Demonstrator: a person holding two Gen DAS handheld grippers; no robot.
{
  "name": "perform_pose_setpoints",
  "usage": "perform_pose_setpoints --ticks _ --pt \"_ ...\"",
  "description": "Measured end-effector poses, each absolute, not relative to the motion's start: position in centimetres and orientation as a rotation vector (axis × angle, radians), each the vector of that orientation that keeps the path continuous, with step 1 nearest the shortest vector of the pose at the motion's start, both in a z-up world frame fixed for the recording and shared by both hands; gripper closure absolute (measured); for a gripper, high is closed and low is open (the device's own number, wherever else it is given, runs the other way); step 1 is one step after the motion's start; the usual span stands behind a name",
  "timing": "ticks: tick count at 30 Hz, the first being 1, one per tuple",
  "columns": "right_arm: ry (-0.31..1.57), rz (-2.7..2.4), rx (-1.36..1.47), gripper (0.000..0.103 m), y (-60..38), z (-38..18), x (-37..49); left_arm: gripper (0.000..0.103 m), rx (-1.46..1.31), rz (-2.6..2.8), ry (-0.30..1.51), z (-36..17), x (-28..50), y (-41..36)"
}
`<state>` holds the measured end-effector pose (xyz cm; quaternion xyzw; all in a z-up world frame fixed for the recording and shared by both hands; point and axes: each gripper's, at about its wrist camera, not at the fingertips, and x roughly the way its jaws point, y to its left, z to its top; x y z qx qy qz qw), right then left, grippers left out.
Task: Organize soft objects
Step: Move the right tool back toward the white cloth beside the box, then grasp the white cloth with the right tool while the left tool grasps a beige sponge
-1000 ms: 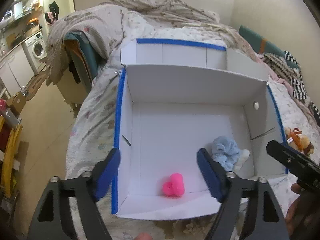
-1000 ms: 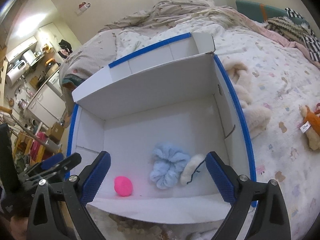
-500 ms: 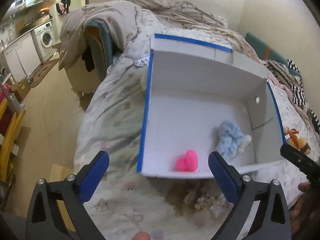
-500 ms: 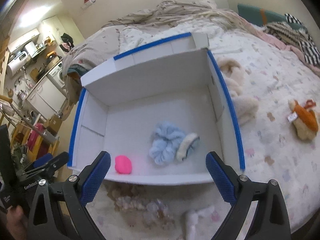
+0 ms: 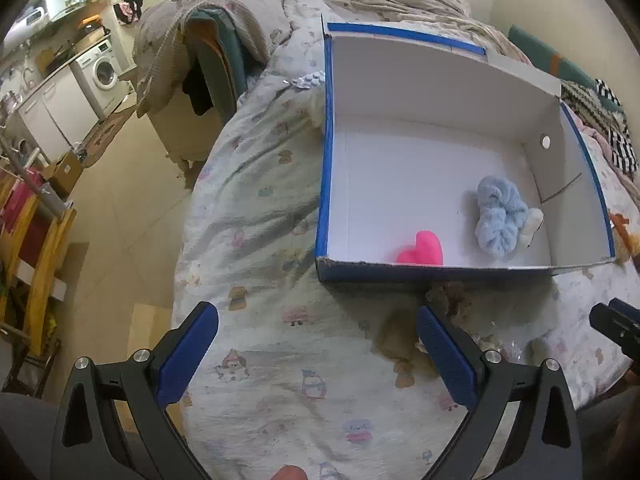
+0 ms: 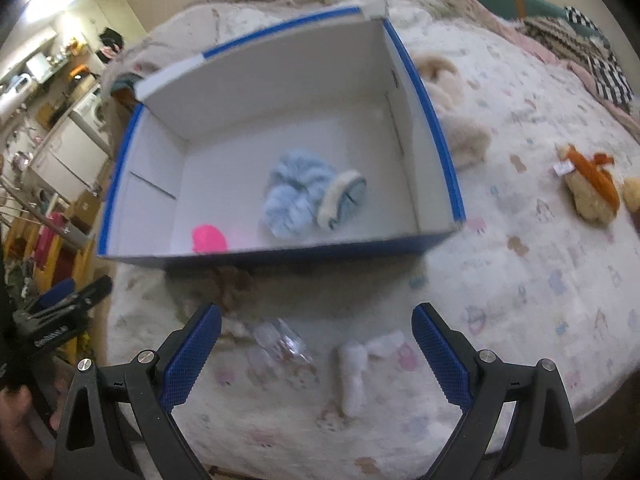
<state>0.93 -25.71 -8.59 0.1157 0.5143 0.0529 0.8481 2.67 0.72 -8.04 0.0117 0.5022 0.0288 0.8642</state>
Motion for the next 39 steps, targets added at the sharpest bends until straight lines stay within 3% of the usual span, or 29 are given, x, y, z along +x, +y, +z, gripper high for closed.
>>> perform_pose_setpoints --ticks 15,16,17,19,20,25,32,34,36,39 --pt "1.435 0.041 0.201 0.003 -26.2 -16.5 1.9 0.004 0.018 0.007 1.185 -11.1 3.6 -0.9" --pt "1.454 0.047 0.186 0.006 -26.0 -17.0 1.9 0.004 0.012 0.009 1.201 -11.5 3.7 -0.8" --pt "1.47 0.058 0.167 0.015 -25.7 -17.4 1.8 0.004 0.001 0.015 1.214 -11.7 3.8 -0.6" --pt "1.495 0.08 0.13 0.035 -24.9 -18.0 1.8 0.004 -0.025 0.035 1.231 -12.1 4.0 0.1" --pt "1.508 0.092 0.118 0.052 -24.6 -18.4 1.8 0.004 -0.036 0.043 1.237 -12.2 4.2 0.5" --pt "1.527 0.113 0.102 0.088 -23.8 -18.9 2.0 0.004 -0.086 0.091 1.269 -12.8 4.6 2.1" --pt "1.404 0.154 0.199 0.09 -24.5 -15.3 2.2 0.006 -0.17 0.093 1.308 -13.8 4.9 3.9" --pt "1.36 0.182 0.256 0.09 -24.6 -14.0 2.1 0.014 -0.19 0.079 1.327 -14.3 5.2 3.9" --pt "1.33 0.191 0.262 0.09 -24.1 -12.7 2.3 0.029 -0.19 0.069 1.344 -14.8 5.4 3.4" --pt "1.314 0.2 0.282 0.09 -24.2 -12.0 2.5 0.041 -0.197 0.024 1.374 -15.7 5.8 2.4"
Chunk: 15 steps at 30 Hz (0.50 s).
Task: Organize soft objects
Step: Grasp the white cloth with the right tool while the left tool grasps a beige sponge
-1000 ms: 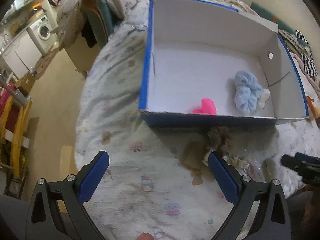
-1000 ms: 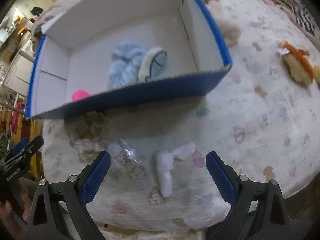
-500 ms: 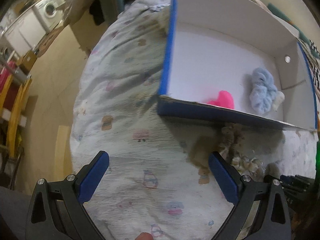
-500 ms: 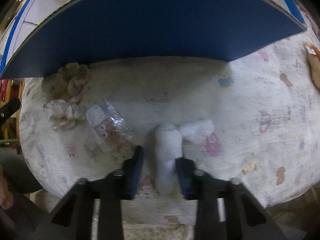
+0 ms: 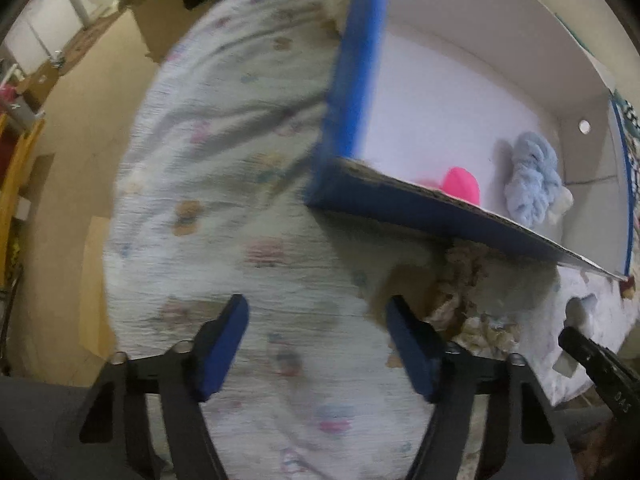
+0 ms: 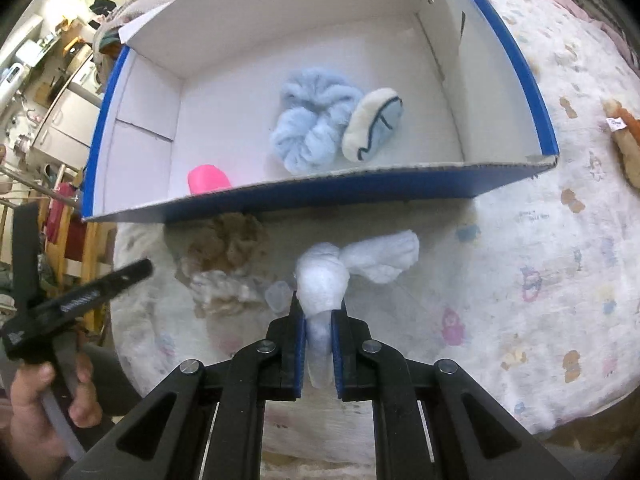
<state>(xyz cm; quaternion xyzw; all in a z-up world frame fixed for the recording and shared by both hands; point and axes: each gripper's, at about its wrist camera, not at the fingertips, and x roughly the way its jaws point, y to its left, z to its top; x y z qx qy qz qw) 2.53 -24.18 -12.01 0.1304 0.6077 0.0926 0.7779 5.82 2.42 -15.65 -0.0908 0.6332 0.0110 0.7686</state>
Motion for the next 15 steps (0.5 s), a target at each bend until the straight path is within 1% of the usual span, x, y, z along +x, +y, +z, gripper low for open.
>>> perform_pose_setpoints --ticks 5,7,8,11,13,14,15 --pt "1.301 0.204 0.307 0.09 -25.0 -11.7 3.1 0.042 -0.16 -0.055 1.418 -17.0 6.6 0.3" --pt "1.302 0.21 0.315 0.09 -25.3 -11.9 3.2 0.047 -0.146 -0.077 1.443 -17.7 6.9 -0.3" --pt "1.301 0.214 0.317 0.09 -25.3 -11.7 3.2 0.052 -0.143 -0.091 1.458 -18.1 7.0 -0.7" --pt "1.295 0.219 0.311 0.09 -24.9 -11.2 3.3 0.059 -0.126 -0.123 1.47 -18.7 7.4 -1.6" --pt "1.294 0.223 0.311 0.09 -25.0 -11.1 3.1 0.071 -0.102 -0.141 1.461 -18.7 7.5 -2.1" --pt "1.293 0.224 0.31 0.09 -24.9 -11.1 3.2 0.087 -0.102 -0.155 1.463 -18.8 7.6 -2.2" --pt "1.293 0.226 0.308 0.09 -24.9 -11.1 3.2 0.091 -0.11 -0.166 1.47 -18.8 7.6 -2.2"
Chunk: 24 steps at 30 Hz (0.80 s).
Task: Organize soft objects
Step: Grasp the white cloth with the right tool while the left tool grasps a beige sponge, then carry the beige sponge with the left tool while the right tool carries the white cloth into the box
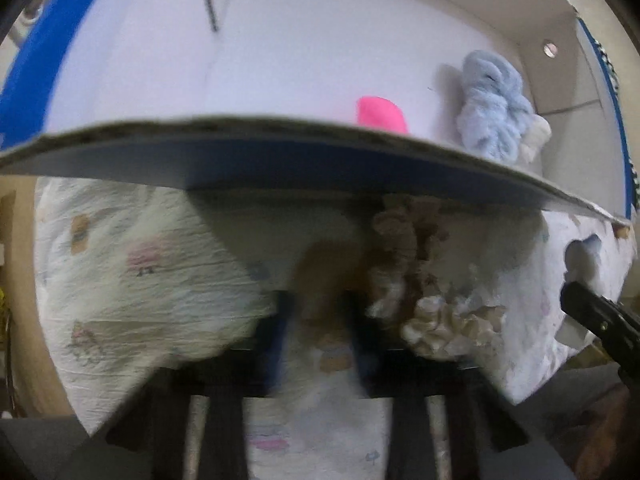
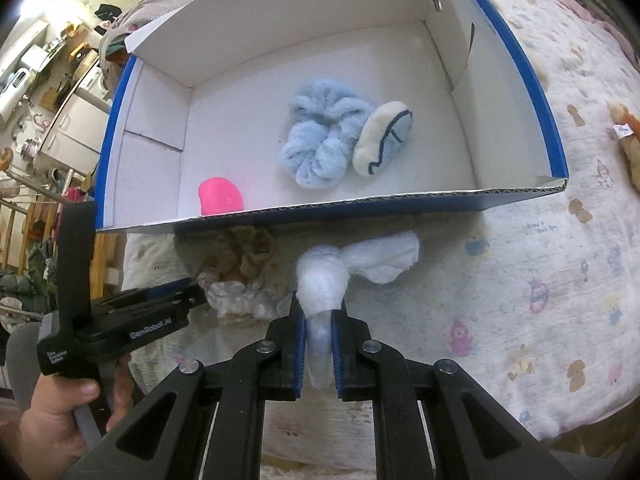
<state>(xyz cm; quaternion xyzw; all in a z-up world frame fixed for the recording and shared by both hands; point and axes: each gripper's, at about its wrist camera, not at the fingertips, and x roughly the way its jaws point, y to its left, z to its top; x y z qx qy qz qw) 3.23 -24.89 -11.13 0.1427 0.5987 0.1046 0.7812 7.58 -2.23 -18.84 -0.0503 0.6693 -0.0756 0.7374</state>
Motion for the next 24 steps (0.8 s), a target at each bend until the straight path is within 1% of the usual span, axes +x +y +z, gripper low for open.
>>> perform_pose_setpoints --ticks 1,2,6,11,19,24 --pt "1.293 0.228 0.307 0.09 -24.9 -11.0 3.3 0.091 -0.126 -0.171 1.465 -18.7 7.5 -2.2" --pt "1.293 0.228 0.305 0.09 -24.8 -11.1 3.2 0.093 -0.14 -0.174 1.461 -18.7 7.5 -2.0" --pt "1.291 0.228 0.301 0.09 -24.6 -11.2 3.3 0.095 -0.163 -0.169 1.442 -17.9 7.4 -1.1" --pt "1.283 0.232 0.293 0.09 -24.1 -11.3 3.3 0.095 -0.142 -0.116 1.384 -15.9 6.6 -0.4" --pt "1.285 0.239 0.259 0.09 -23.0 -11.5 3.3 0.095 -0.131 -0.021 1.384 -15.8 6.1 2.1" --pt "1.28 0.243 0.226 0.09 -22.3 -11.4 3.4 0.095 -0.115 0.008 1.356 -14.8 5.8 3.1"
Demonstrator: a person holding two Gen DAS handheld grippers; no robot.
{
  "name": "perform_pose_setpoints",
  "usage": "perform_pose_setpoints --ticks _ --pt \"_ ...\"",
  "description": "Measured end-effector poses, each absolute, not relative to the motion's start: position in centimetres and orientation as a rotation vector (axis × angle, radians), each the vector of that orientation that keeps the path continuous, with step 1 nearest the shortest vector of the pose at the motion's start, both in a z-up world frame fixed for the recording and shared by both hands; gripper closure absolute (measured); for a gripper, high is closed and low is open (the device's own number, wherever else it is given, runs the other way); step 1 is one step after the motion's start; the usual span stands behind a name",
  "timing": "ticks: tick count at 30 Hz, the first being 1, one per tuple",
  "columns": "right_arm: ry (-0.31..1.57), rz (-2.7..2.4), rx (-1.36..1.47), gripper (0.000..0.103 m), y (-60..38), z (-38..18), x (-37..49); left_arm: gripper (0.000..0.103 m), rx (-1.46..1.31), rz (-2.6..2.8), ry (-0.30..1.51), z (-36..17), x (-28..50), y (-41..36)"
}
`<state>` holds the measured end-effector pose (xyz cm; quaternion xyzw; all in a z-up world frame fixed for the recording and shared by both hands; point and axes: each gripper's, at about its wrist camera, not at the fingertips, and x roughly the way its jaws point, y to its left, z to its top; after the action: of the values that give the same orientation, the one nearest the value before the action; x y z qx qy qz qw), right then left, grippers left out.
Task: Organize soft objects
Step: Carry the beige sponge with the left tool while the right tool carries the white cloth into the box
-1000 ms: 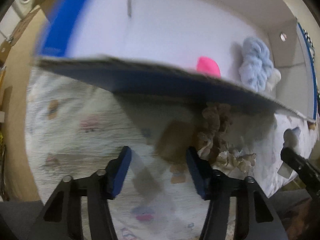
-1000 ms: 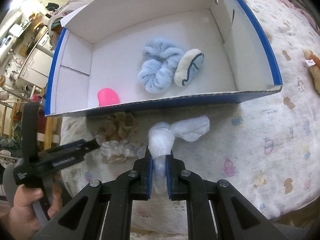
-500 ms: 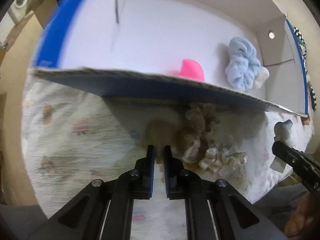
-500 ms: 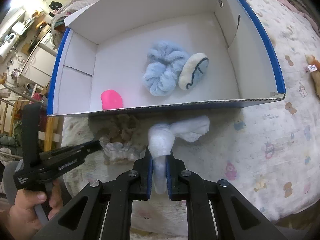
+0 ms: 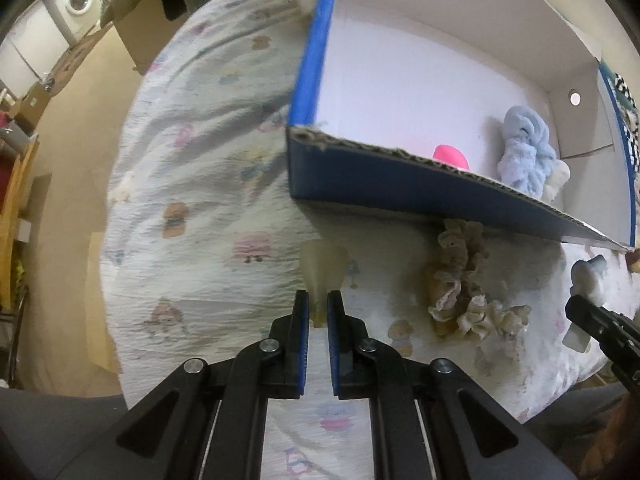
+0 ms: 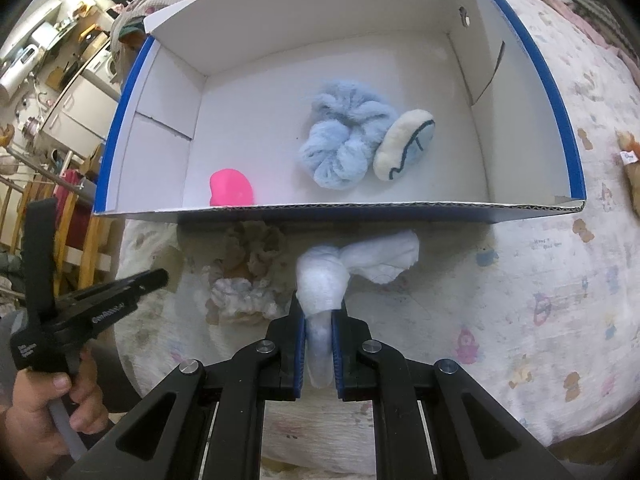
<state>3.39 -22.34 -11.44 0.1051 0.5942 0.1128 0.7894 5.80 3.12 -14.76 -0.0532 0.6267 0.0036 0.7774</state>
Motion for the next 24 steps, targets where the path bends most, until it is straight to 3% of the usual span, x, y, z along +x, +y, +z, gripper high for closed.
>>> perform_pose_setpoints --ticks 9,24 --pt "1.25 0.25 0.206 0.09 -22.0 -10.8 2.5 0.095 -0.118 0.061 1.266 -12.0 3.1 3.5" --pt "0.859 0.346 0.201 0.09 -21.6 -3.0 0.0 0.095 -0.09 0.104 0.936 -3.0 0.6 2.9"
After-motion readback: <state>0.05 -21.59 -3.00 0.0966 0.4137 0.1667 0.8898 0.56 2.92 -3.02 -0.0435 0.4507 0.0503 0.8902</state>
